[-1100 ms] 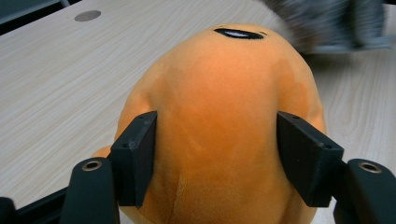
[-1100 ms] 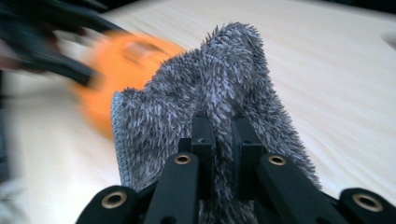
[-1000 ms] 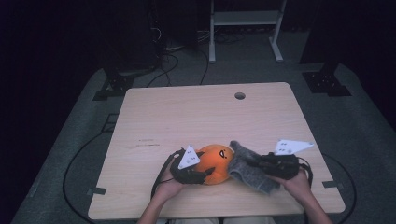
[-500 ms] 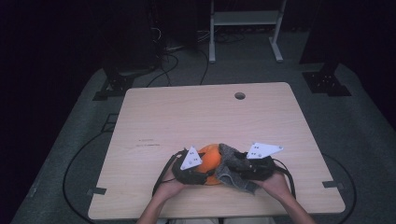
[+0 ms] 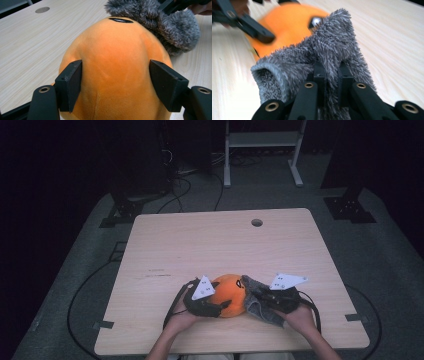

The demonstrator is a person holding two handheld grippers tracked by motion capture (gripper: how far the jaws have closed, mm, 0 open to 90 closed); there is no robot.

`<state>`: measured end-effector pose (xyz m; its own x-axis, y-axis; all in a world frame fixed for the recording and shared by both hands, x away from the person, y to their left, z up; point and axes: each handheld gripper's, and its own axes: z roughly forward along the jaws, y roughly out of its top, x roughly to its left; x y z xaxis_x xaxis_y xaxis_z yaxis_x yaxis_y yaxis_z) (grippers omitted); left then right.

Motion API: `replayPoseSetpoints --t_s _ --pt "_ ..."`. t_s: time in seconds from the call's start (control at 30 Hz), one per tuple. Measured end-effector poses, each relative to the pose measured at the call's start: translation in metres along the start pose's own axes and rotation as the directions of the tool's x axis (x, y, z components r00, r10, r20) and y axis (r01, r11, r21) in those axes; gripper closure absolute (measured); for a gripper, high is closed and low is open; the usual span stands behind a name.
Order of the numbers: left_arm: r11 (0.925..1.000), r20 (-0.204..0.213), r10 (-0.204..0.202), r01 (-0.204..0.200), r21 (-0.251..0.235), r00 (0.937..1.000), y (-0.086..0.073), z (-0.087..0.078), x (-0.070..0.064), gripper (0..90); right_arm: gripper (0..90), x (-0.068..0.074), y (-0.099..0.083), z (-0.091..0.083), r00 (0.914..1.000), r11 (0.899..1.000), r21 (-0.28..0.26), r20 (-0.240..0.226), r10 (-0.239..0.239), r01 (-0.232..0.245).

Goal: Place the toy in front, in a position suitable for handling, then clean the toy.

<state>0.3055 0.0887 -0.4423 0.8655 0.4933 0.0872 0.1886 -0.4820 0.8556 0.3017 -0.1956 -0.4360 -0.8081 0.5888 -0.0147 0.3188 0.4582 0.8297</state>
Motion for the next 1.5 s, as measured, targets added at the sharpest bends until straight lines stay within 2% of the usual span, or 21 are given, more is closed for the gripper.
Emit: replayPoseSetpoints --t_s 0.1,0.13,0.27,0.33,0.4,0.53,0.6,0.67,0.7,0.73,0.8,0.83,0.9,0.97,1.03,1.1,1.2,1.27,1.33,1.47,1.5 --pt "1.0 -0.003 0.005 -0.005 0.003 1.0 0.0 0.0 -0.001 28.8 80.7 -0.003 -0.004 -0.004 1.0 0.999 0.037 0.0 0.009 -0.009" --pt "1.0 -0.004 0.005 -0.005 0.004 1.0 0.0 0.0 -0.001 28.8 80.7 -0.001 -0.004 -0.006 0.9998 1.0 0.023 -0.015 0.01 -0.01" --pt "0.9998 -0.009 0.016 -0.016 0.009 0.9998 0.0 0.001 -0.001 29.0 80.7 0.016 0.007 -0.007 0.9947 0.997 -0.045 -0.082 -0.063 0.06" --pt "0.9999 -0.006 0.009 -0.008 0.008 0.9999 0.0 0.0 -0.001 29.2 80.7 0.022 0.01 -0.002 0.9929 0.995 -0.031 -0.063 -0.101 0.099" --pt "1.0 -0.003 0.002 -0.002 0.003 1.0 0.0 0.0 0.0 29.5 80.7 0.014 0.007 0.0 0.9961 0.998 -0.027 -0.061 -0.063 0.061" --pt "1.0 0.003 0.006 -0.006 -0.001 1.0 0.0 0.001 0.001 29.4 80.8 -0.001 -0.001 -0.003 0.9999 1.0 0.024 0.0 -0.012 0.012" --pt "1.0 0.003 0.009 -0.009 -0.001 1.0 0.0 0.001 0.001 29.4 80.8 -0.004 -0.003 -0.006 0.9999 1.0 0.02 0.002 0.012 -0.012" --pt "0.9999 0.003 0.015 -0.015 -0.002 0.9999 0.0 0.002 0.0 29.5 80.8 0.0 0.002 -0.009 0.9993 1.0 -0.029 -0.037 0.009 -0.01" --pt "0.9998 0.002 0.022 -0.022 0.0 0.9998 0.0 0.003 0.0 29.6 80.8 0.005 0.008 -0.009 0.9976 0.998 -0.066 -0.07 -0.003 -0.002" --pt "0.9996 0.0 0.028 -0.028 0.004 0.9996 0.001 0.003 -0.001 29.6 80.8 0.01 0.014 -0.008 0.9965 0.997 -0.08 -0.081 -0.022 0.015" --pt "0.9993 0.004 0.033 -0.033 0.016 0.9995 0.003 0.001 -0.001 29.0 80.8 0.015 0.02 -0.001 0.9955 0.997 -0.061 -0.075 -0.057 0.053" --pt "0.9998 0.012 0.02 -0.02 0.007 0.9997 0.004 -0.001 0.0 27.6 80.9 0.014 0.019 0.002 0.9959 0.997 -0.054 -0.071 -0.056 0.052" --pt "0.9994 0.035 -0.028 0.029 -0.02 0.999 0.01 -0.008 0.003 22.3 81.0 0.009 0.013 0.003 0.9976 0.999 -0.045 -0.066 -0.018 0.015" --pt "0.9979 0.027 -0.057 0.058 -0.029 0.998 0.013 -0.014 0.006 17.7 81.0 0.006 0.009 0.0 0.9985 0.999 -0.032 -0.054 0.002 -0.004" --pt "0.9979 0.031 -0.064 0.064 0.014 0.9974 0.011 -0.012 0.008 14.0 81.0 0.004 0.006 -0.002 0.9983 1.0 -0.029 -0.058 0.006 -0.008" --pt "0.9962 0.029 -0.077 0.076 0.044 0.9966 0.008 -0.009 0.01 14.4 81.1 0.003 0.004 -0.002 0.9982 1.0 -0.022 -0.06 0.007 -0.008" --pt "0.9962 0.019 -0.065 0.063 0.06 0.9977 0.006 -0.008 0.009 18.5 81.0 0.002 0.005 -0.001 0.998 1.0 -0.02 -0.062 0.01 -0.012" --pt "0.9969 0.023 -0.041 0.039 0.068 0.9989 0.006 -0.007 0.007 21.1 81.0 0.005 0.007 -0.003 0.9983 1.0 -0.022 -0.059 0.004 -0.005" --pt "0.9959 0.013 -0.024 0.023 0.087 0.9996 0.005 -0.005 0.007 22.0 81.1 0.008 0.012 -0.005 0.9983 0.999 -0.036 -0.055 -0.018 0.016" --pt "0.9959 0.01 0.003 -0.004 0.09 0.9999 0.005 -0.003 0.004 24.0 81.1 0.01 0.018 -0.002 0.9977 0.999 -0.045 -0.063 -0.026 0.023" --pt "0.9952 0.008 0.017 -0.017 0.096 0.9998 0.005 -0.004 0.004 24.5 81.1 0.008 0.018 -0.001 0.9976 0.999 -0.044 -0.068 -0.015 0.012"
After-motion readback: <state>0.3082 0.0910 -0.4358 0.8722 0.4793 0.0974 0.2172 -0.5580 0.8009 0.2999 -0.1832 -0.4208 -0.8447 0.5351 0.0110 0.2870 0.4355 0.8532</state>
